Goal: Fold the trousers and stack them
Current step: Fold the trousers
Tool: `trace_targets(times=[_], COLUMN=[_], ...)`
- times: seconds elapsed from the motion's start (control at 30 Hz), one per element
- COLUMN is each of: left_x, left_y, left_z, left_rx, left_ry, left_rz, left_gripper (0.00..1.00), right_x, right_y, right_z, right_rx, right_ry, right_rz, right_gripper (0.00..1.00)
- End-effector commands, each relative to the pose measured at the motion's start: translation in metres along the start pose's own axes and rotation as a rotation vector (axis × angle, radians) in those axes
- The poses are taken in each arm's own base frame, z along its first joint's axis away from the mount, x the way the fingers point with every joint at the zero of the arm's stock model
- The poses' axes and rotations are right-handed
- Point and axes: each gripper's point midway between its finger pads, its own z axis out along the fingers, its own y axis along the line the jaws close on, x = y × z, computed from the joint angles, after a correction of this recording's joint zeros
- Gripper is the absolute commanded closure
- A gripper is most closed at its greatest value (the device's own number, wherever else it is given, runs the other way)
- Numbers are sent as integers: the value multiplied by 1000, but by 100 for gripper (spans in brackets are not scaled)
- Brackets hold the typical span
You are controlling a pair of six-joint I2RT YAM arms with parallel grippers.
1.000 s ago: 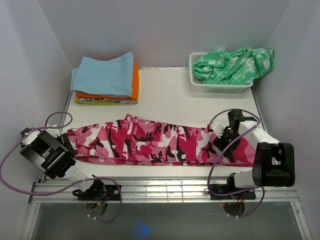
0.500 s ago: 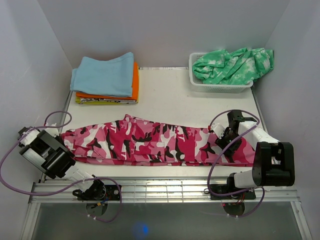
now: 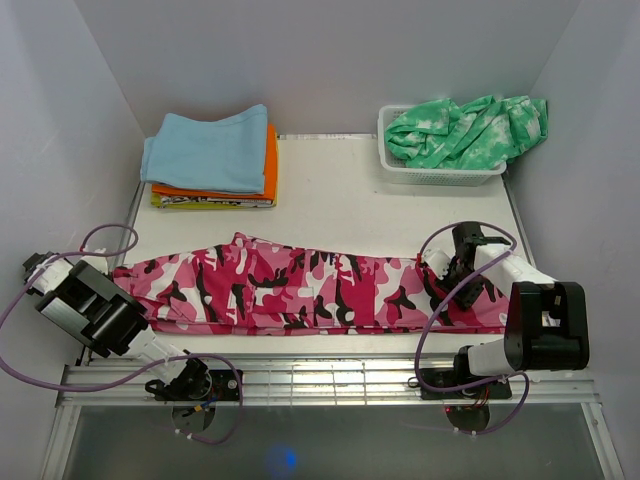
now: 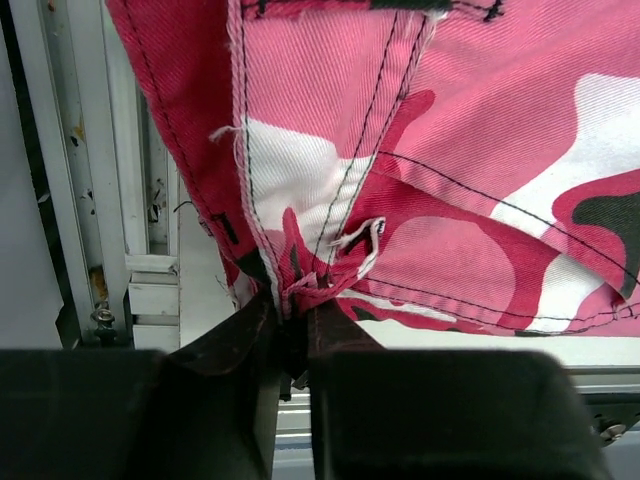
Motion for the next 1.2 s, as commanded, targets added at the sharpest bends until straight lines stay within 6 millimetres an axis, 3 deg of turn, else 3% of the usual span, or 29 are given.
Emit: trace_targets(times=[0.0, 0.2, 0.33, 0.5, 0.57, 0.67, 0.87, 1.0, 1.07, 1.1, 1.17], left_x=[-9, -5, -9, -10, -10, -12, -10, -4, -6, -12, -20], left_y=[20, 17, 10, 1, -3, 3, 37, 50, 47, 37, 16], left_z=[-15, -14, -16, -12, -11, -13, -29, -26, -28, -29, -46], left_rx=[-92, -79, -53, -7, 11, -9, -134, -165, -128, -76, 16], left_ry=[-35, -16, -42, -55, -59, -51, 11, 63, 71, 36, -7], left_rz=[84, 58, 53, 17, 5, -3, 64, 109, 114, 121, 175], left_gripper=[75, 60, 58, 70, 87, 100, 100, 99, 76, 48, 21], right_x=[10, 4, -1, -1, -1, -1, 4, 4, -2, -6, -20], right_y=[-4, -12, -15, -14, -14, -16, -20, -18, -15, -14, -12], right_z=[11, 13, 12, 11, 11, 10, 12, 12, 10, 4, -8], right_rx=[37, 30, 27, 21, 23, 30, 63, 57, 31, 19, -8], right_ry=[53, 64, 58, 56, 56, 53, 78, 75, 45, 29, -40], right_rz=[14, 44, 49, 52, 52, 51, 51, 55, 55, 49, 41], right_gripper=[81, 83, 83, 84, 84, 86, 92, 92, 92, 92, 92])
